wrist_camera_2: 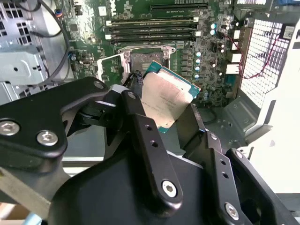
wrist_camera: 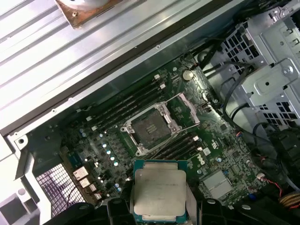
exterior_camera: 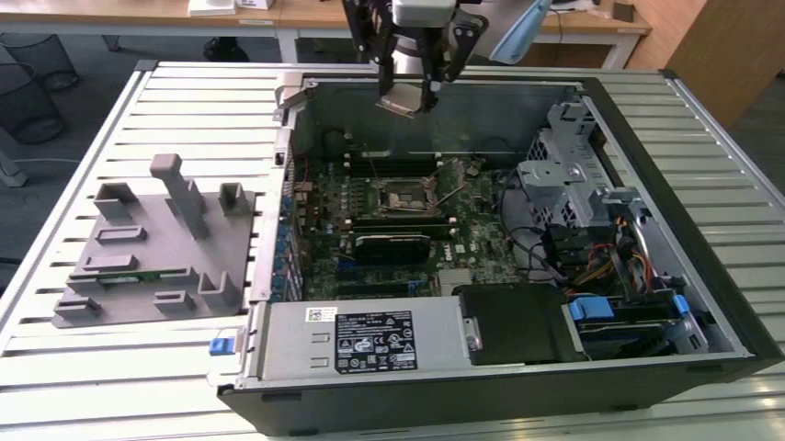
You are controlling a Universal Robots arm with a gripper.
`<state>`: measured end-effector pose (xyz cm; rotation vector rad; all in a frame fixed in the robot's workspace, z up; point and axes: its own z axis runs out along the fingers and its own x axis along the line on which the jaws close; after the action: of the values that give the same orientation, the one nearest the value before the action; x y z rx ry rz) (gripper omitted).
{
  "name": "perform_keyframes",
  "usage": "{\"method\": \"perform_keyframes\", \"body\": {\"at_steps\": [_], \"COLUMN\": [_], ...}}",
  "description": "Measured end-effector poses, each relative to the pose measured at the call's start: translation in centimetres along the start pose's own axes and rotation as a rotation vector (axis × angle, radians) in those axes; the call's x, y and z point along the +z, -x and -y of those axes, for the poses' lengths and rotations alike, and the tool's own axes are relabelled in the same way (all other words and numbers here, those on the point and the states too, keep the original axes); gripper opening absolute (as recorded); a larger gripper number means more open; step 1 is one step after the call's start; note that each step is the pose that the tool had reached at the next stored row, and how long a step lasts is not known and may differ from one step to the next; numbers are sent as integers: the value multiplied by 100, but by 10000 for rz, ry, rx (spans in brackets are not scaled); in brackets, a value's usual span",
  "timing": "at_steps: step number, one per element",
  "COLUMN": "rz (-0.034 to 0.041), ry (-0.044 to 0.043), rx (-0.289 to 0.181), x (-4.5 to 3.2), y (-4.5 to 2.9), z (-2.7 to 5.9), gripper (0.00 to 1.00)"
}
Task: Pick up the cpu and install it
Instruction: 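Place the cpu into insertion slot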
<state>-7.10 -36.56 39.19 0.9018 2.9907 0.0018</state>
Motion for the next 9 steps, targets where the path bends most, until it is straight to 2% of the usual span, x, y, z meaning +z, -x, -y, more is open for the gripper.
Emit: {"method": "perform_keyframes", "body": {"at_steps": [9], "rz": [61], "ry": [-99], "rx": [1022], "x": [4], "y": [0], "z": [0], "gripper": [53]}}
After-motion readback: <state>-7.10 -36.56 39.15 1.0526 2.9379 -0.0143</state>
